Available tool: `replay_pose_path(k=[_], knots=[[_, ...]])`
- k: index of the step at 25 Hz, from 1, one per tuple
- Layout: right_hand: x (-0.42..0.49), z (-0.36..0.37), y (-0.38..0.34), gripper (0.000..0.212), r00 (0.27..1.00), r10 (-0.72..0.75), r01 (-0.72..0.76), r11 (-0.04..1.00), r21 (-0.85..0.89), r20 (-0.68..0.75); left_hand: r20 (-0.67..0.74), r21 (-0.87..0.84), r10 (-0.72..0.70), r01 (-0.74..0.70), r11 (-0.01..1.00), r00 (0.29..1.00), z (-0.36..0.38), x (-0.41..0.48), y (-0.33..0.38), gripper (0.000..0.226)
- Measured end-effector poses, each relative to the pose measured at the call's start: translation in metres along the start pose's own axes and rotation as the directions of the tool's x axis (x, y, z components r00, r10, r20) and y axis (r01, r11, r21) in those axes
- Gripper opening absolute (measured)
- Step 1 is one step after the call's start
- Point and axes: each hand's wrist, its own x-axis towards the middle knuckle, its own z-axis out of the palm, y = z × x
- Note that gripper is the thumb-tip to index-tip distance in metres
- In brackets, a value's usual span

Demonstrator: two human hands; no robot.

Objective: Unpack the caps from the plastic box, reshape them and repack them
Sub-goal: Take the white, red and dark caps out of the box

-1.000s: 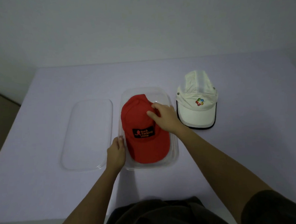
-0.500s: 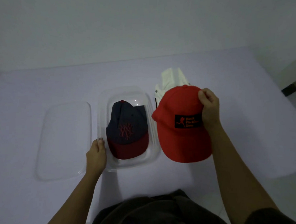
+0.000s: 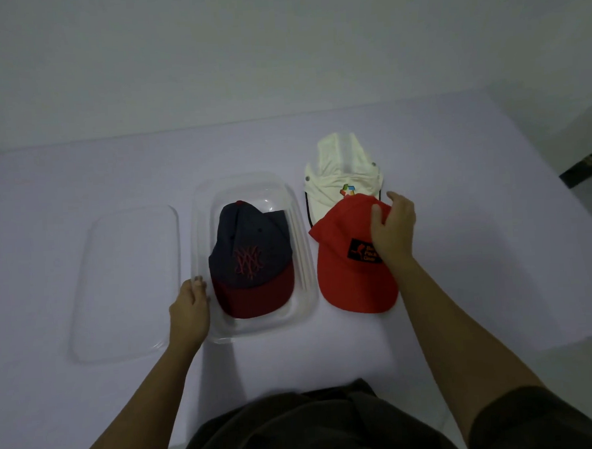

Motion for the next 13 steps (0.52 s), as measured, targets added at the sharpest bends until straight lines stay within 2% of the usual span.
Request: replay_pose_path(k=[2, 4, 5, 7, 10, 11, 13], knots=[[-0.01, 0.018, -0.036, 0.03, 0.972, -0.236, 0.235, 0.971, 0.036, 0.011, -0.005, -0.008, -0.007, 0.007, 1.0, 1.0, 0.0, -0.001, 0.002, 0.045], [-0.024, 0.04, -0.071, 0.027, 0.887, -0.4, 0.392, 0.916, 0.082, 0.232, -0.006, -0.011, -0.009, 0.009, 1.0, 1.0, 0.0, -0.004, 0.006, 0.044], [-0.031, 0.054, -0.085, 0.03, 0.823, -0.436, 0.452, 0.891, 0.047, 0.365, -0.01, -0.015, -0.009, 0.009, 1.0, 1.0, -0.001, -0.004, 0.007, 0.044], [-0.045, 0.078, -0.104, 0.05, 0.724, -0.384, 0.532, 0.84, -0.11, 0.573, -0.018, -0.024, -0.014, 0.014, 1.0, 1.0, -0.001, -0.005, 0.007, 0.044], [-0.06, 0.097, -0.115, 0.095, 0.643, -0.135, 0.488, 0.831, -0.267, 0.754, -0.016, -0.029, -0.031, 0.031, 0.999, 0.999, -0.002, -0.006, 0.008, 0.045], [-0.061, 0.099, -0.116, 0.102, 0.65, -0.103, 0.475, 0.828, -0.298, 0.753, -0.014, -0.024, -0.032, 0.032, 0.999, 0.999, -0.002, -0.006, 0.01, 0.046], [-0.06, 0.101, -0.115, 0.103, 0.685, -0.14, 0.486, 0.819, -0.305, 0.715, -0.013, -0.006, -0.026, 0.026, 1.0, 1.0, -0.002, -0.007, 0.013, 0.046]])
